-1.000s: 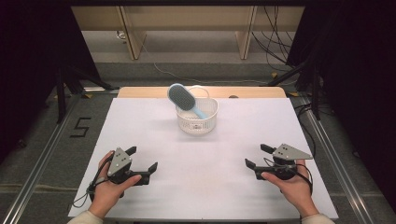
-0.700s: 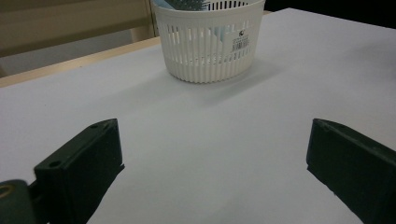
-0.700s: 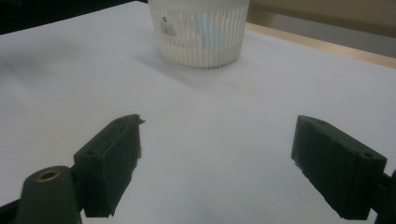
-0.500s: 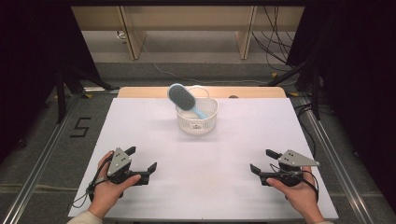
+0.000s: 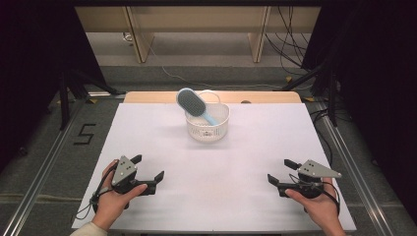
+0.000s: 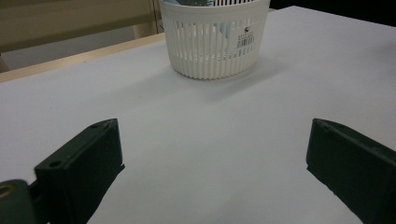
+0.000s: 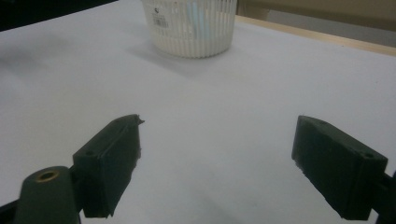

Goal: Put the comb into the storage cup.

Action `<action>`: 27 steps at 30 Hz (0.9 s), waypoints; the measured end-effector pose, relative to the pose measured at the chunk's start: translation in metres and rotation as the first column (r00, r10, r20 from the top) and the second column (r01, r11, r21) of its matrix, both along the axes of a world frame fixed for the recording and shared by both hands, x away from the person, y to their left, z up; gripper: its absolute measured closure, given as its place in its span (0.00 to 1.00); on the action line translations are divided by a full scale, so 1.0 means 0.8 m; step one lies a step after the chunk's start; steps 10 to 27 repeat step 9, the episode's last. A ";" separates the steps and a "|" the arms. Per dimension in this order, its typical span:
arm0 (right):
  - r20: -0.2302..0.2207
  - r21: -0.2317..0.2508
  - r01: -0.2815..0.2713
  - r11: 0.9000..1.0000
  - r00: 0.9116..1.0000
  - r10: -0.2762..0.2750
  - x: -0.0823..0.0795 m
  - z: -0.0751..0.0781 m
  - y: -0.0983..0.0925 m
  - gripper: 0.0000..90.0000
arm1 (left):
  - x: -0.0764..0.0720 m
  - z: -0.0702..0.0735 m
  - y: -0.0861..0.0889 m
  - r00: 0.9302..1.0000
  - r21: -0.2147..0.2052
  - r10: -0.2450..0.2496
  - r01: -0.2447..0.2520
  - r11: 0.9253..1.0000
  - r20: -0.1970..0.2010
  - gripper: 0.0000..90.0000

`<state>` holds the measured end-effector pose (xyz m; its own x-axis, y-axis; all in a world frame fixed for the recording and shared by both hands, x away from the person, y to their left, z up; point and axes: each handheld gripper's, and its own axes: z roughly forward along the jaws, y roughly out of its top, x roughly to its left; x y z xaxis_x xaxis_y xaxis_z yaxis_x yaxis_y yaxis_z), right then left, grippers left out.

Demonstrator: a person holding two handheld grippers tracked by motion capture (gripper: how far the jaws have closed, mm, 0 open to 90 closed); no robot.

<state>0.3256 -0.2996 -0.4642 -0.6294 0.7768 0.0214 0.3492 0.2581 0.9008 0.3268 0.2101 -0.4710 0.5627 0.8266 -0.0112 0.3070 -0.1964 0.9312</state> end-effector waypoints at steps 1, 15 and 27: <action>-0.002 0.000 0.004 1.000 1.000 -0.004 0.001 -0.001 -0.001 0.18 | 0.000 0.000 0.000 1.000 -0.001 -0.001 0.001 1.000 -0.001 0.03; -0.007 0.002 0.009 1.000 1.000 -0.009 0.004 -0.004 -0.004 0.18 | 0.001 -0.001 -0.002 1.000 0.005 -0.006 0.006 1.000 -0.005 0.04; -0.007 0.002 0.009 1.000 1.000 -0.009 0.004 -0.004 -0.004 0.18 | 0.001 -0.001 -0.002 1.000 0.005 -0.006 0.006 1.000 -0.005 0.04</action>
